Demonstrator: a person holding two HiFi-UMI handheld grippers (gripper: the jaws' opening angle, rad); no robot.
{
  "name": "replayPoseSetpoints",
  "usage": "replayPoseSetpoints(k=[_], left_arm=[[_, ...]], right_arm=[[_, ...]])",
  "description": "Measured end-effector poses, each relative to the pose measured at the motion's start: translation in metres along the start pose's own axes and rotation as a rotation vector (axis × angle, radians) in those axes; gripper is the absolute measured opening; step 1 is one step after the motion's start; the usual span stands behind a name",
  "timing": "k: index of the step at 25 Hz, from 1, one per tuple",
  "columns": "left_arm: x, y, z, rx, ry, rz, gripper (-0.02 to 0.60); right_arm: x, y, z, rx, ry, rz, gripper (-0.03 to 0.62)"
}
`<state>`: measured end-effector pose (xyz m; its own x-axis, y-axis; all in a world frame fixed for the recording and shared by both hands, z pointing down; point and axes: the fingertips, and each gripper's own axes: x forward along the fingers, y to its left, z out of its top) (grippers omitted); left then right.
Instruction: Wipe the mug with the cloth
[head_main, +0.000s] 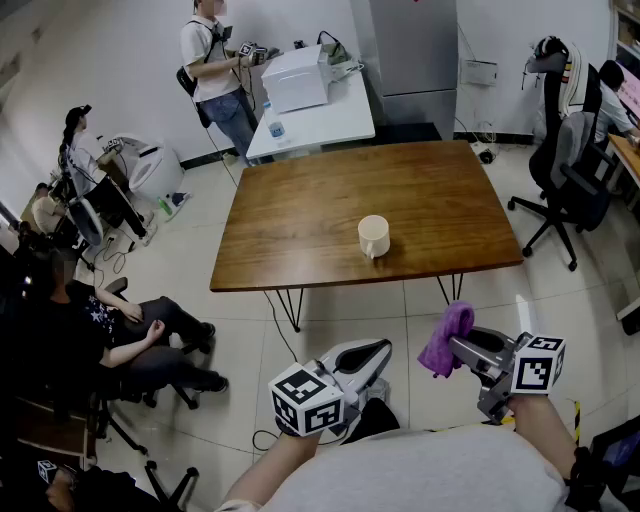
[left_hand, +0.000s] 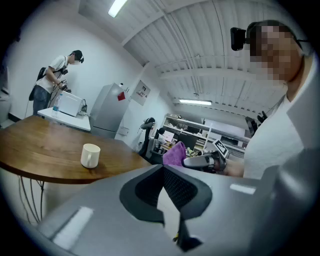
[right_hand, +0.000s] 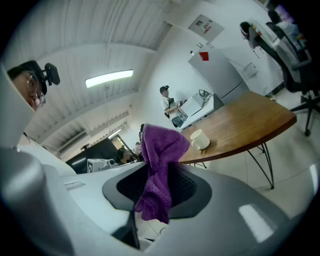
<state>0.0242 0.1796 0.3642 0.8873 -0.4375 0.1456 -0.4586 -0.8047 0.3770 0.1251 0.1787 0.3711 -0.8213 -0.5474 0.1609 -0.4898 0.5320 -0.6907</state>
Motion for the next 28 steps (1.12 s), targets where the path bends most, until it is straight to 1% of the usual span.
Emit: replayPoseSetpoints(k=[4,8,11,12,14,15,20,22,24,26,28], left_arm=[[0.017,0.067,0.026,0.013,0.009,-0.010,0.002],[0.028,0.125,0.056,0.023,0.003,-0.043,0.002],[0.039,0.168,0.065,0.007,0.025,-0.051,0.005],[0.043,0.181,0.067,0.006,0.036,-0.050,0.027],[0.054,0.202,0.070,0.018,0.060,-0.040,0.094],[0.059,0.211,0.070,0.025,0.074,-0.032,0.104],[0.084,0.247,0.057,0.042,0.143,-0.007,0.131],[0.096,0.258,0.048,0.046,0.162,-0.003,0.149],[0.108,0.270,0.036,0.045,0.189,0.010,0.152],[0.119,0.284,0.020,0.036,0.223,0.033,0.152],[0.128,0.297,0.005,0.009,0.247,0.050,0.152]], right_arm=[[0.053,-0.036,0.038,-0.010,-0.003,-0.033,0.124],[0.100,-0.057,0.073,0.059,-0.017,-0.028,0.124],[0.128,-0.077,0.094,0.075,-0.028,-0.065,0.124],[0.136,-0.082,0.101,0.081,-0.035,-0.068,0.124],[0.148,-0.091,0.117,0.089,-0.053,-0.068,0.124],[0.151,-0.095,0.124,0.092,-0.060,-0.070,0.124],[0.160,-0.119,0.136,0.135,-0.070,-0.086,0.124],[0.162,-0.133,0.139,0.147,-0.064,-0.092,0.124],[0.165,-0.149,0.140,0.171,-0.060,-0.096,0.124],[0.169,-0.162,0.141,0.197,-0.056,-0.090,0.124],[0.175,-0.171,0.141,0.210,-0.046,-0.081,0.124]])
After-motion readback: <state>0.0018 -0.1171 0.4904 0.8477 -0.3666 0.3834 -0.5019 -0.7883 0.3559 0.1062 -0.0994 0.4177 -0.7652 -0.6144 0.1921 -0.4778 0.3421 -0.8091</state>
